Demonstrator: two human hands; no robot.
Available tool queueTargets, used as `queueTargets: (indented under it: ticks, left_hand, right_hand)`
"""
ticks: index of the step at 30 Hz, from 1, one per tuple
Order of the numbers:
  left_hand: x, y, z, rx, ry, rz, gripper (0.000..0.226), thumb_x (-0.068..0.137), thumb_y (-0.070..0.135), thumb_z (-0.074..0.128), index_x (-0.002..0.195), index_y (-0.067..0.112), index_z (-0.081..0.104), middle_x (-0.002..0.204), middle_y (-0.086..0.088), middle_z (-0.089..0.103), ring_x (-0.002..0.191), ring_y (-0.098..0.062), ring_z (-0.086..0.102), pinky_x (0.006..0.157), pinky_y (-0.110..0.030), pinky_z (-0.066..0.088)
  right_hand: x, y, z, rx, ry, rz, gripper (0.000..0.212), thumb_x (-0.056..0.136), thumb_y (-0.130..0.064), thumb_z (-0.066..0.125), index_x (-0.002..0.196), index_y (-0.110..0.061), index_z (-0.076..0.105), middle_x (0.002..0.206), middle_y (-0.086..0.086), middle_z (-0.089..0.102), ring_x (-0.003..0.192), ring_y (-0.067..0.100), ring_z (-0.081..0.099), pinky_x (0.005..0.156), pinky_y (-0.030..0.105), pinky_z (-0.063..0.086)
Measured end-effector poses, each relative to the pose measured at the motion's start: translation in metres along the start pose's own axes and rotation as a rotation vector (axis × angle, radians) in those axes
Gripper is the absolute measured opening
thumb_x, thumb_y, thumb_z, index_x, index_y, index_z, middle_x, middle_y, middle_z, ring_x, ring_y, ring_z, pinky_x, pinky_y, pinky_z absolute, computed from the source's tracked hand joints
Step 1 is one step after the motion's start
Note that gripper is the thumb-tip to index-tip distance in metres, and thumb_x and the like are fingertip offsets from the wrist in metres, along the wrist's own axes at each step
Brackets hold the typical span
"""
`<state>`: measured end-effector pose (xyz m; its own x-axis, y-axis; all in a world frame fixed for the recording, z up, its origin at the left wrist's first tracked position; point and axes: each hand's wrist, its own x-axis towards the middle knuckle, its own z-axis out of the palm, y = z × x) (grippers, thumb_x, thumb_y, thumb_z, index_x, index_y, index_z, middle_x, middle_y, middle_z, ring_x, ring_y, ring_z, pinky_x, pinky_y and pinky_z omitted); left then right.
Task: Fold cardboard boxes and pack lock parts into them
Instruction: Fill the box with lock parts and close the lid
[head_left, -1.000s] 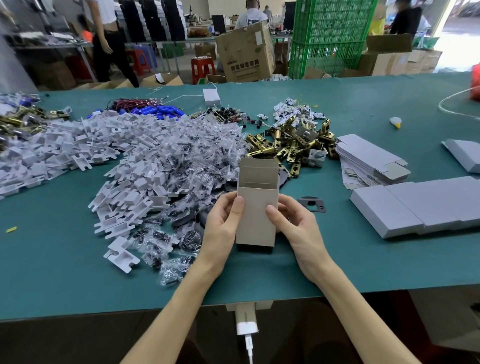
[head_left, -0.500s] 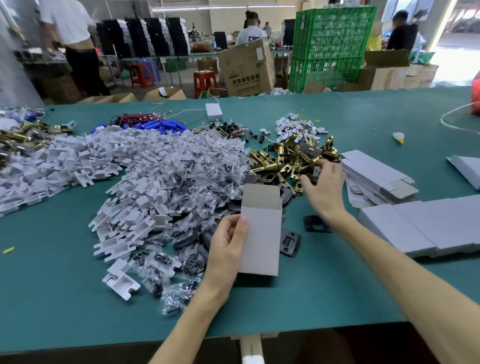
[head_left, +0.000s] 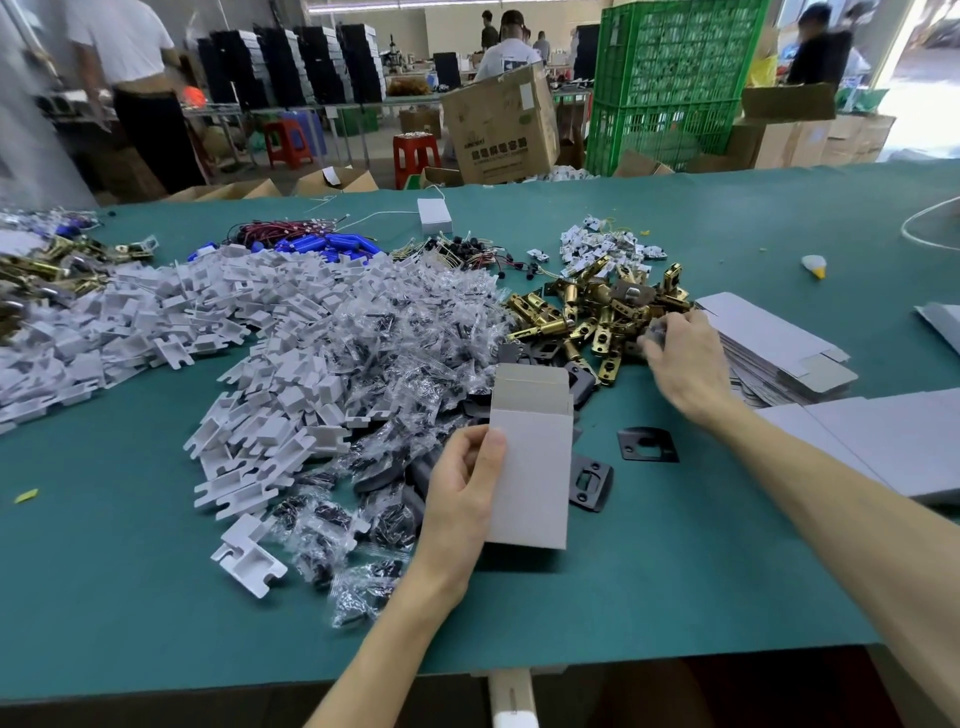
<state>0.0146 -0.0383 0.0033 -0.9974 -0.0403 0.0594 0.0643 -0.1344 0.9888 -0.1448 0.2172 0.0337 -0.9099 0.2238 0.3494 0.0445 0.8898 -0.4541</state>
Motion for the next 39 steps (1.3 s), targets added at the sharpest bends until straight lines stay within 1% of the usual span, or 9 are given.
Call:
queueTargets:
  ticks: [9,12,16,22,25,28,33,36,39]
  left_hand:
    - [-0.001,0.000,0.000,0.008,0.013,-0.009,0.035,0.101,0.044,0.058,0.117,0.014,0.062,0.112,-0.013,0.073,0.093,-0.023,0.072,0.075,-0.041,0.061]
    - [-0.001,0.001,0.000,-0.009,0.014,-0.016,0.037,0.098,0.046,0.059,0.116,0.013,0.061,0.108,-0.009,0.074,0.091,-0.022,0.072,0.072,-0.037,0.062]
    - [-0.001,0.000,0.000,-0.041,0.021,-0.032,0.044,0.097,0.052,0.064,0.117,0.012,0.062,0.107,-0.007,0.075,0.090,-0.022,0.073,0.071,-0.037,0.063]
    - [0.000,-0.001,-0.002,-0.064,0.025,-0.034,0.047,0.092,0.052,0.062,0.117,0.013,0.063,0.112,-0.011,0.075,0.092,-0.023,0.074,0.072,-0.036,0.063]
    - [0.001,-0.002,-0.002,-0.064,0.017,-0.021,0.048,0.092,0.052,0.063,0.119,0.012,0.063,0.112,-0.010,0.075,0.094,-0.021,0.073,0.074,-0.035,0.063]
    - [0.002,-0.001,-0.002,-0.068,0.006,-0.007,0.046,0.092,0.051,0.065,0.120,0.014,0.064,0.115,-0.008,0.074,0.101,-0.022,0.072,0.083,-0.039,0.062]
    - [0.002,-0.001,-0.003,-0.069,-0.016,0.012,0.037,0.094,0.048,0.066,0.120,0.022,0.068,0.118,-0.005,0.074,0.109,-0.023,0.070,0.093,-0.044,0.060]
    - [0.001,0.001,-0.003,-0.077,-0.027,0.018,0.035,0.093,0.047,0.068,0.120,0.024,0.069,0.118,-0.003,0.074,0.111,-0.023,0.070,0.092,-0.041,0.060]
    - [0.001,0.002,-0.003,-0.085,-0.035,0.026,0.040,0.093,0.047,0.071,0.125,0.023,0.068,0.122,-0.004,0.074,0.118,-0.027,0.068,0.098,-0.047,0.058]
  right_hand:
    - [-0.039,0.009,-0.034,0.218,0.047,0.122,0.026,0.097,-0.036,0.063,0.102,-0.011,0.070,0.094,0.011,0.072,0.089,0.029,0.069,0.086,0.041,0.054]
    - [-0.052,0.006,-0.041,0.590,-0.066,0.326,0.021,0.097,-0.022,0.059,0.094,-0.003,0.066,0.084,0.014,0.075,0.067,0.024,0.075,0.069,0.040,0.059]
    - [-0.075,-0.005,-0.046,1.241,-0.415,0.717,0.014,0.091,-0.003,0.063,0.102,0.005,0.061,0.101,0.022,0.075,0.079,0.029,0.077,0.062,0.030,0.063]
    - [-0.099,-0.012,-0.056,1.739,-0.611,0.669,0.049,0.082,-0.008,0.069,0.127,0.005,0.056,0.117,0.018,0.067,0.111,0.031,0.072,0.087,0.048,0.061]
    - [-0.107,-0.019,-0.065,1.676,-0.724,0.512,0.053,0.086,-0.016,0.073,0.134,-0.002,0.058,0.129,0.020,0.068,0.122,0.030,0.066,0.100,0.043,0.056]
    - [-0.111,-0.028,-0.074,1.598,-0.814,0.411,0.047,0.085,-0.015,0.076,0.129,-0.007,0.064,0.128,0.016,0.069,0.117,0.026,0.067,0.096,0.036,0.053]
    - [-0.115,-0.045,-0.082,1.261,-0.549,0.209,0.038,0.085,-0.032,0.073,0.113,-0.006,0.066,0.115,0.013,0.076,0.107,0.022,0.073,0.093,0.040,0.055]
    - [-0.120,-0.058,-0.092,1.191,-0.461,0.058,0.042,0.084,-0.038,0.072,0.112,-0.007,0.067,0.108,0.008,0.078,0.104,0.021,0.074,0.085,0.031,0.059]
    - [-0.123,-0.076,-0.101,1.078,-0.307,-0.094,0.025,0.081,-0.037,0.078,0.098,-0.019,0.079,0.099,0.003,0.078,0.095,0.019,0.073,0.086,0.031,0.056]
